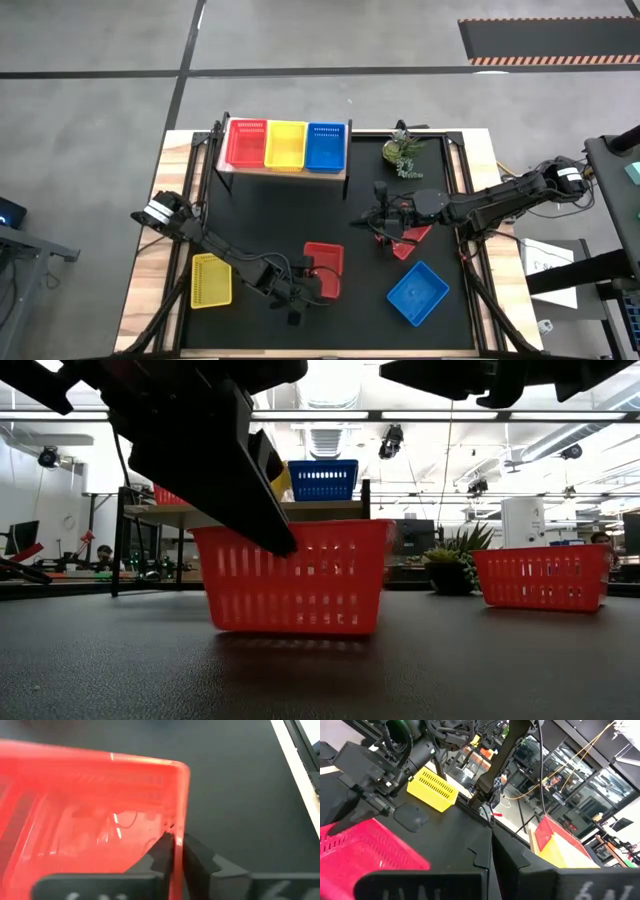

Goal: Stack baskets on shelf by color
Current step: Stack the left red bin on top of the red bin on the shelf

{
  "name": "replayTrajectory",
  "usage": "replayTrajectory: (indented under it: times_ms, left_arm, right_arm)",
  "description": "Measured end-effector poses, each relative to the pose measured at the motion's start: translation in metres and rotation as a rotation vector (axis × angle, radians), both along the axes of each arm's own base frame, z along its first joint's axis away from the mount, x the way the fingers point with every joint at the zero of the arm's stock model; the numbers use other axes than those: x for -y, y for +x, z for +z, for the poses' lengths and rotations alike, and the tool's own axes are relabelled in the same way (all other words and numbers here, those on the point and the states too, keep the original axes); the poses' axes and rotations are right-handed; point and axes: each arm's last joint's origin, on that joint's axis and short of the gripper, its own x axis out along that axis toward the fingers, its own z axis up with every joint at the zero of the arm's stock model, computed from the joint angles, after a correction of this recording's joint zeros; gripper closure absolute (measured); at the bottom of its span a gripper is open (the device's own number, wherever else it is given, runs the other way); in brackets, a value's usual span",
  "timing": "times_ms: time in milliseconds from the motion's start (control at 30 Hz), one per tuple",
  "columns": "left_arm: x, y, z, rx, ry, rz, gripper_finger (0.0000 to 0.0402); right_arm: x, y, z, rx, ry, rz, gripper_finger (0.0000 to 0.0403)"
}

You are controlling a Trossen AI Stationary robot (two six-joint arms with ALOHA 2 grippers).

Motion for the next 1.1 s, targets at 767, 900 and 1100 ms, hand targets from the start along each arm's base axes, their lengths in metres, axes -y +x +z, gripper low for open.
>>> replayTrajectory:
  times_ms: [767,900,1100]
  left_arm:
    - [-0.005,-0.012,0.096,-0.091,0.278,-0.172,0.0401]
    - [-0.013,-0.024,0.116,-0.121,0.378,-0.21,0.0401]
    - [-0.035,-0.056,0.15,-0.093,0.477,-0.164,0.0401]
  right_arm:
    - [0.002,0.0,-0.004,-0.041,0.011,-0.072,0.0394]
    - [0.002,0.0,-0.004,-0.046,0.03,-0.074,0.0394]
    - [0.003,-0.004,-0.004,-0.076,0.051,-0.086,0.0394]
